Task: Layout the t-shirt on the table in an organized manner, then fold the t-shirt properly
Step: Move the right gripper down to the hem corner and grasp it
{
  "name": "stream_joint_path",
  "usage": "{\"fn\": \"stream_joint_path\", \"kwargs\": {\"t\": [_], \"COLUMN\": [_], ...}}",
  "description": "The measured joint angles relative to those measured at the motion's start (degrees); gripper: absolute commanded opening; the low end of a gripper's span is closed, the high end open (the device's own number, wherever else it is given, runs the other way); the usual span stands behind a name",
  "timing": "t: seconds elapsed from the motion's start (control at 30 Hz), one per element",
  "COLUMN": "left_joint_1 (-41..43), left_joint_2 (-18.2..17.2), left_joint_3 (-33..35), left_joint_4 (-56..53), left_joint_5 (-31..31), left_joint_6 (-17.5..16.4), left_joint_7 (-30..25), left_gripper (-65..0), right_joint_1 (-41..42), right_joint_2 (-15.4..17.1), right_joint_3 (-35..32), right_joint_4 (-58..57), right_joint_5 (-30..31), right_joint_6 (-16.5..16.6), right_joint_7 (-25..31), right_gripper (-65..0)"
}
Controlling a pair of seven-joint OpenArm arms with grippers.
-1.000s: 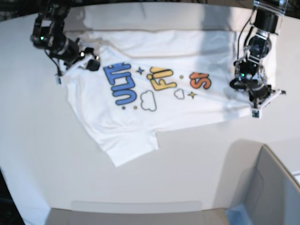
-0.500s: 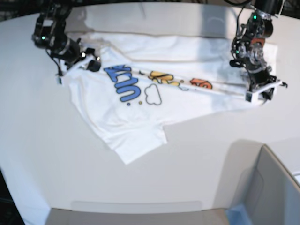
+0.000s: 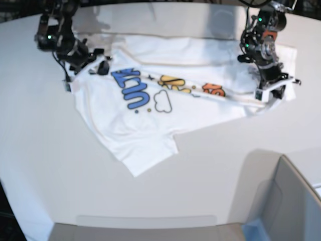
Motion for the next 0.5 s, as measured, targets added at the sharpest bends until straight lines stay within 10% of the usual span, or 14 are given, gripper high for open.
{"fn": "stream_joint_path", "kwargs": {"t": [0.27, 0.5], "left_joint_1": [-0.33, -0.20], "left_joint_2": [0.02, 0.98], "left_joint_3": [-0.02, -0.13], "left_joint_4": [0.00, -0.13], "left_joint_5": [0.11, -0.02], "left_joint_6": [-3.50, -3.69], "left_joint_7": [-0.04, 0.00], "left_gripper": [-65.0, -65.0], "right_joint_1": [12.96, 36.50], "right_joint_2": [3.39, 7.17], "right_joint_3": [-2.23, -2.67], "right_joint_4": [-1.40, -28.30], "right_joint_5": [-1.18, -6.91], "right_joint_6": [0.35, 0.22], "right_joint_7": [-0.31, 3.67], "right_gripper": [-45.1, -45.1]}}
